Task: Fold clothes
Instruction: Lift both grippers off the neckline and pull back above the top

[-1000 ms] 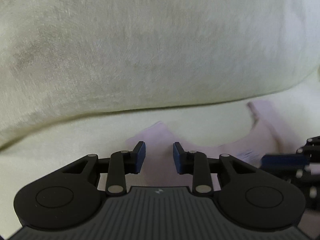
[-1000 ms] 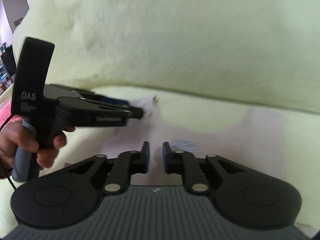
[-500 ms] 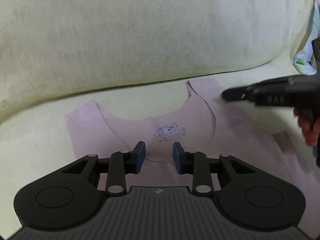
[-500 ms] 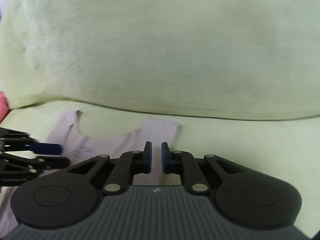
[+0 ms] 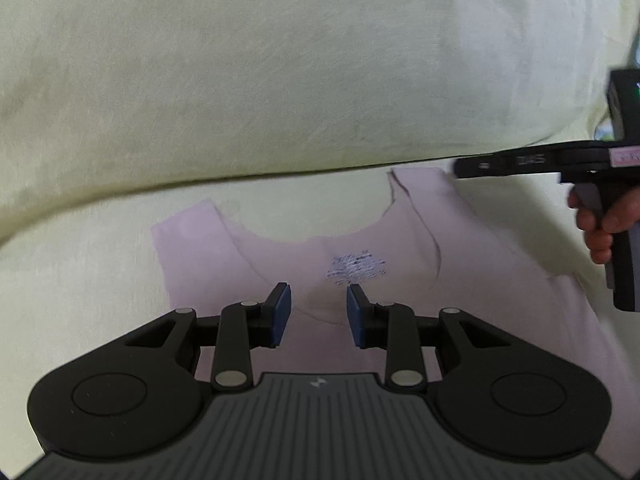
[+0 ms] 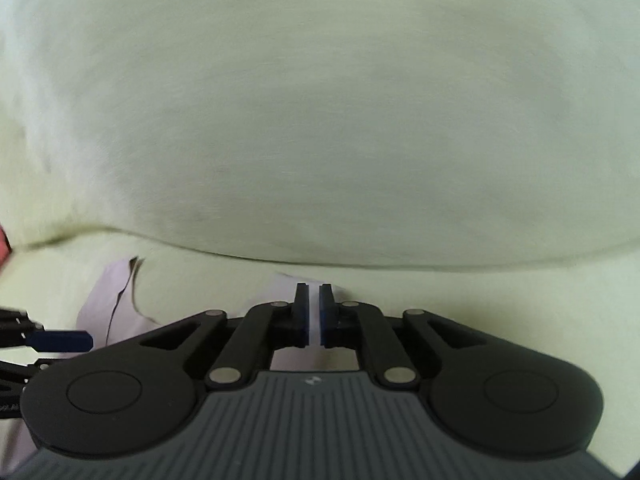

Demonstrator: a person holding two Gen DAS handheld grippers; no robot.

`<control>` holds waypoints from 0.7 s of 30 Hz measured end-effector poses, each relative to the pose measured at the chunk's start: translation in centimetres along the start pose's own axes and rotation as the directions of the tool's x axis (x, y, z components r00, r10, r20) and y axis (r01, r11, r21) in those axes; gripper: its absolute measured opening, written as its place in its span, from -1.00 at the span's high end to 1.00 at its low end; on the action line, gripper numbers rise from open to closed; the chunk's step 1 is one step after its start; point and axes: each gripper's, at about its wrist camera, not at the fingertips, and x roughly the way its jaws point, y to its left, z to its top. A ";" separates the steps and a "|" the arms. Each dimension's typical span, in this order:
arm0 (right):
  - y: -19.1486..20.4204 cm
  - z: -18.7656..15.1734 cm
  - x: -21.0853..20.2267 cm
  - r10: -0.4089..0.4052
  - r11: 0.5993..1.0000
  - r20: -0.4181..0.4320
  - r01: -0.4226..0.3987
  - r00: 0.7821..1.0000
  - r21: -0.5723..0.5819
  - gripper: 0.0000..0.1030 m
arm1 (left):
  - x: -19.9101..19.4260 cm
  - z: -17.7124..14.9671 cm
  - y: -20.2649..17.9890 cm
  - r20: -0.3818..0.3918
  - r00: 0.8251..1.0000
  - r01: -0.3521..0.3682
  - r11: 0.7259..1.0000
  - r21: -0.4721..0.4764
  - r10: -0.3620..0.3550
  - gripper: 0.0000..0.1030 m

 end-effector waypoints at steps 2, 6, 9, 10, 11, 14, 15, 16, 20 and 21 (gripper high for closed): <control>-1.0 -0.3 -0.1 0.026 0.999 -0.006 -0.026 1.000 0.035 0.87 | 0.2 -0.2 0.1 -0.007 1.000 0.004 1.000 -0.013 -0.004 0.29; -2.0 -0.6 1.2 0.093 0.991 -0.037 -0.089 0.995 0.096 0.85 | 0.4 -0.2 -0.2 -0.005 1.000 0.001 1.000 -0.004 -0.001 0.29; -1.3 -0.9 2.1 0.116 0.989 -0.025 -0.114 0.993 0.094 0.85 | 0.4 -0.2 -0.1 -0.004 1.000 0.006 1.000 -0.007 -0.006 0.29; -1.1 -0.9 2.4 0.124 0.988 -0.024 -0.121 0.992 0.096 0.85 | 0.5 -0.2 -0.2 -0.003 1.000 0.006 1.000 -0.006 -0.006 0.28; -0.8 -0.9 2.5 0.124 0.988 -0.021 -0.122 0.992 0.092 0.85 | 0.5 -0.2 -0.2 -0.002 1.000 0.005 1.000 -0.005 -0.005 0.28; 0.1 -0.9 2.4 0.096 0.994 -0.008 -0.095 0.995 0.056 0.96 | 0.6 -0.2 -0.4 0.004 1.000 0.003 1.000 0.001 -0.003 0.26; 0.4 -0.8 2.2 0.086 0.995 -0.003 -0.086 0.996 0.042 0.97 | 0.7 -0.2 -0.4 0.006 1.000 0.002 1.000 0.003 -0.002 0.26; 0.7 -0.7 2.1 0.081 0.996 0.008 -0.081 0.997 0.031 0.98 | 0.7 -0.1 -0.4 0.007 1.000 0.000 1.000 0.003 0.000 0.26; 1.2 -0.4 2.2 -0.013 1.000 0.016 0.013 1.000 0.000 1.00 | 1.1 0.1 -0.6 0.013 1.000 -0.028 1.000 0.012 0.028 0.26; 1.3 -0.4 2.5 -0.044 0.999 0.007 0.044 0.999 -0.005 1.00 | 1.2 0.2 -0.7 0.017 0.999 -0.045 0.999 0.021 0.045 0.26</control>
